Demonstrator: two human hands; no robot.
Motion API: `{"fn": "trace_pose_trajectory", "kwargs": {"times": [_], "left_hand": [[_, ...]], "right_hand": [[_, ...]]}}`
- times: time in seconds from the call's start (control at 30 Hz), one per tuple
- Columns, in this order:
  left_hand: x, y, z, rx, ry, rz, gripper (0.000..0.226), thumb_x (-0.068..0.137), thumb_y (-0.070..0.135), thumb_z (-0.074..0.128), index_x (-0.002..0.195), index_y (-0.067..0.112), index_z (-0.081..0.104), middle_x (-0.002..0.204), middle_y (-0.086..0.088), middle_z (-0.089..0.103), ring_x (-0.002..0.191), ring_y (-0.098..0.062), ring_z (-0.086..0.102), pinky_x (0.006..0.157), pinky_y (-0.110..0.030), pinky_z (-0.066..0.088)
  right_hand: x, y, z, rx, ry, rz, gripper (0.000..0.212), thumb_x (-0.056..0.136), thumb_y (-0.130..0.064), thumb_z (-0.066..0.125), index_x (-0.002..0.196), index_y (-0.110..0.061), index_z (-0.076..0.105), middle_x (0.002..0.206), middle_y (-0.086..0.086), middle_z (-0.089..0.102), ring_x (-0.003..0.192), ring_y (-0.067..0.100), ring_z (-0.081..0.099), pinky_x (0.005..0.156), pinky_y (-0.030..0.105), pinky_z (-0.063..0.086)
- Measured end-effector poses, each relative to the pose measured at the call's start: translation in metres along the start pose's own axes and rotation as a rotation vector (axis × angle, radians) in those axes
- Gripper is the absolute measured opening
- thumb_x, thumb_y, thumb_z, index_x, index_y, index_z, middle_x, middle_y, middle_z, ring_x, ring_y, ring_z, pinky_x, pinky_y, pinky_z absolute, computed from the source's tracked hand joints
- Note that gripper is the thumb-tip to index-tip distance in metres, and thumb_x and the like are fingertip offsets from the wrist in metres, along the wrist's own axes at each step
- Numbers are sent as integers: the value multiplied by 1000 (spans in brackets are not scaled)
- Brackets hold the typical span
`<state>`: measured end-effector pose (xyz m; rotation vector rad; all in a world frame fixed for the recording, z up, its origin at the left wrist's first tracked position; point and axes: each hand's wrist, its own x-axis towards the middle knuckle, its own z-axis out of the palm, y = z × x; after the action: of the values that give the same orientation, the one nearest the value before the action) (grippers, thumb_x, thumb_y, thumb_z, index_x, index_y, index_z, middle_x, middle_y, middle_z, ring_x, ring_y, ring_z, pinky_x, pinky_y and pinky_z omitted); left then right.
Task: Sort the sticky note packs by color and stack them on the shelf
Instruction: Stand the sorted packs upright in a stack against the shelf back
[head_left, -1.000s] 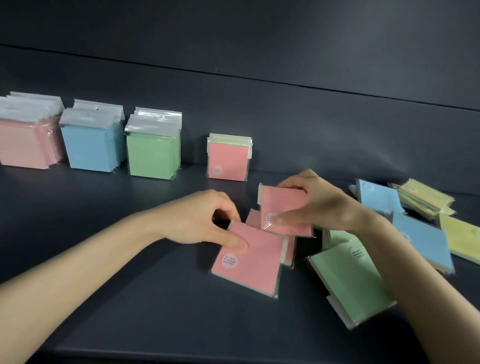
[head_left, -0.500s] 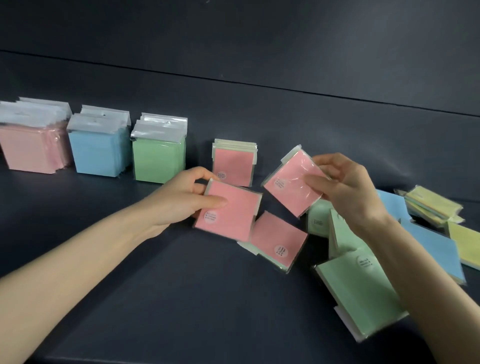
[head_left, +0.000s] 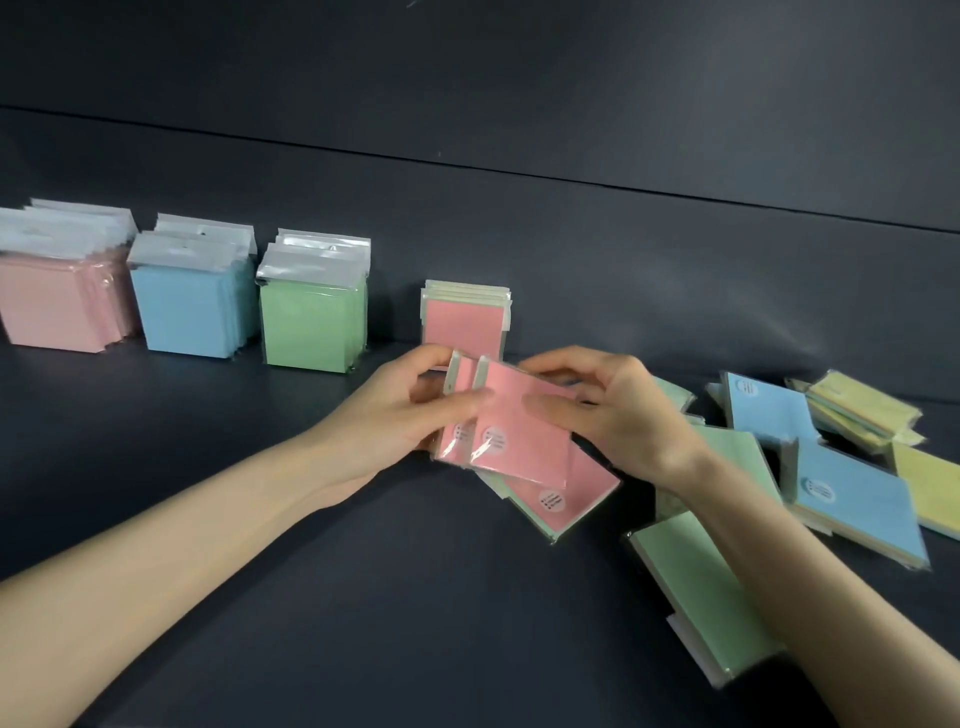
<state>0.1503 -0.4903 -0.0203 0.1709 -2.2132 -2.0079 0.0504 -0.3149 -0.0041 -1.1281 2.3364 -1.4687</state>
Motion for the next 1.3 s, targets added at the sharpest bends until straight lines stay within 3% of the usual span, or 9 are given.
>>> {"fn": "trace_pose_trajectory", "kwargs": {"times": [0.1,0.2,0.33,0.43,0.67,0.83,1.0,1.13,1.3], "left_hand": [[1,-1,-1,47,35,29,37,80,7,72,110,23,59,96,6,73,87,-11,70,64,-18,51],[2,1,-5,62,114,58,38,79,2,71,111,19,58,98,1,72,86,-11,69,62,-17,50],[6,2,-14,46,272,56,36,82,0,67,111,19,56,98,-1,70,86,-16,67,63,-22,49],[10,1,-23,39,358,40,34,83,0,65,108,20,55,100,-5,69,93,-22,67,78,-33,53],[13,-3,-24,53,355,17,31,84,1,64,104,23,53,101,-5,69,95,-24,66,82,-36,52],[11,-3,-22,38,334,-10,32,85,1,63,109,19,53,102,-6,68,91,-23,66,65,-29,48],[4,0,-13,17,146,-17,35,86,0,61,116,18,54,105,-3,71,91,-18,68,71,-27,51],[0,1,-5,31,28,7,32,85,19,65,116,21,57,106,1,71,96,-14,68,85,-34,50],[1,-3,-5,123,25,47,51,66,37,79,108,22,55,94,9,71,92,-7,67,88,-28,50]], "right_hand": [[2,-1,5,-34,25,-24,23,79,-17,74,95,-31,66,96,-10,70,91,8,65,87,30,52],[2,-3,2,4,16,17,32,78,-20,75,99,-37,58,102,-8,66,89,8,64,83,21,52],[1,6,-4,-134,-177,223,81,74,-20,78,140,-29,33,130,-2,52,111,11,56,95,25,48],[0,10,-8,-284,-334,307,100,71,-22,80,148,-29,18,141,0,42,124,12,47,105,30,41],[-3,5,-9,-477,-383,311,88,62,-41,84,137,-28,41,116,-11,44,105,7,49,99,26,42],[-5,-1,-8,-409,-234,204,53,62,-28,85,106,-32,57,108,-11,39,90,1,48,68,7,41],[0,4,1,-238,34,104,53,59,-24,87,86,-34,44,103,-7,43,80,3,46,64,8,40],[-1,4,7,-189,61,115,56,59,-30,87,92,-27,42,102,-5,53,74,7,51,58,23,46],[-4,-1,17,-202,-12,28,65,66,-36,83,102,-17,34,92,-15,48,78,1,48,65,11,40]]}}
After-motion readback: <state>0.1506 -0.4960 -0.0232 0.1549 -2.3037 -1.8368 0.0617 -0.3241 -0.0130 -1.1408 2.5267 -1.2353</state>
